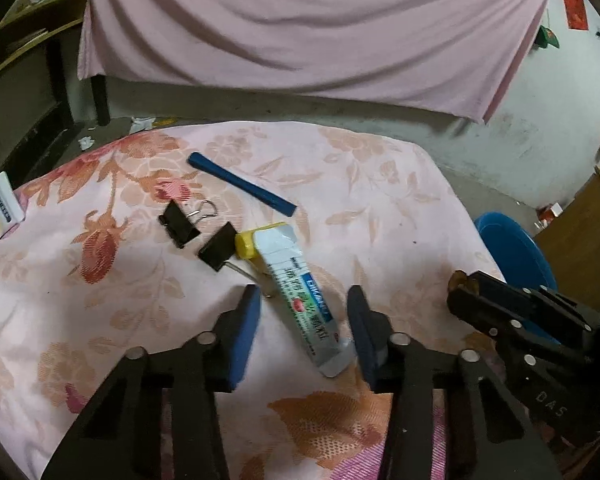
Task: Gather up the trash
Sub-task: 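Grasp the white tube with the left tool while the right tool grasps the brown nut shell, then carry the tube and nut shell over the blue bucket and release both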
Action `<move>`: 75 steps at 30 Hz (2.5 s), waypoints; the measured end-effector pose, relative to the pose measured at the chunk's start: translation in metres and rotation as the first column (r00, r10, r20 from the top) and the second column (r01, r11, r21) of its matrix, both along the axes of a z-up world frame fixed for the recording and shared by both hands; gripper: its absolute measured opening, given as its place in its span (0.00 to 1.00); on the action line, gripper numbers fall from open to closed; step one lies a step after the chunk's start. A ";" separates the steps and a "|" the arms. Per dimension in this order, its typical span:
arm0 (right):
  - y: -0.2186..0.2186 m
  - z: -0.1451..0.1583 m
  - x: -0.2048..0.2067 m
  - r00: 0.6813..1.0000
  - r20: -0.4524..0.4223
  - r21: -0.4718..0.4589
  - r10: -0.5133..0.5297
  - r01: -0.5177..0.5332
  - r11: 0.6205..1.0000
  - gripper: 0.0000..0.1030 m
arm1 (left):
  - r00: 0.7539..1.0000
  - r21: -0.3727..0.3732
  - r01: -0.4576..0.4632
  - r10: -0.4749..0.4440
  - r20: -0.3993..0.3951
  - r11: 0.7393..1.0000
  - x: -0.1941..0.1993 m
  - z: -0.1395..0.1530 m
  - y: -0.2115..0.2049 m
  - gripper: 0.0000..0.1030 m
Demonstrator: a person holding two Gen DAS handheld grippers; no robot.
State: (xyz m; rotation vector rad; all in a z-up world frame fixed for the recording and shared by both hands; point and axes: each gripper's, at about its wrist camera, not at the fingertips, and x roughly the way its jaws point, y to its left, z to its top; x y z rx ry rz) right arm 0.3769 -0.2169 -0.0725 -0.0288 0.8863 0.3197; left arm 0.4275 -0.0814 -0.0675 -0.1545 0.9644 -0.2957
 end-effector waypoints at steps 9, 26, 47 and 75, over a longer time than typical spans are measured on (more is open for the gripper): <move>0.005 0.000 -0.004 1.000 0.016 -0.021 0.010 -0.009 1.000 0.25 | 1.000 -0.011 0.023 -0.023 0.020 1.000 -0.005 0.000 0.001 0.03; -0.008 0.027 -0.031 0.974 0.226 0.053 -0.015 0.003 0.999 0.25 | 0.914 -0.034 0.043 -0.026 0.404 0.998 -0.066 0.057 -0.007 0.03; -0.052 0.091 -0.108 0.756 0.635 0.180 -0.160 0.056 0.982 0.25 | 0.793 0.012 0.019 -0.023 0.608 1.000 -0.130 0.156 -0.053 0.03; -0.214 0.083 -0.151 0.659 0.544 0.321 -0.520 0.409 0.854 0.25 | 0.807 -0.024 0.298 -0.238 0.541 0.954 -0.114 0.143 -0.224 0.03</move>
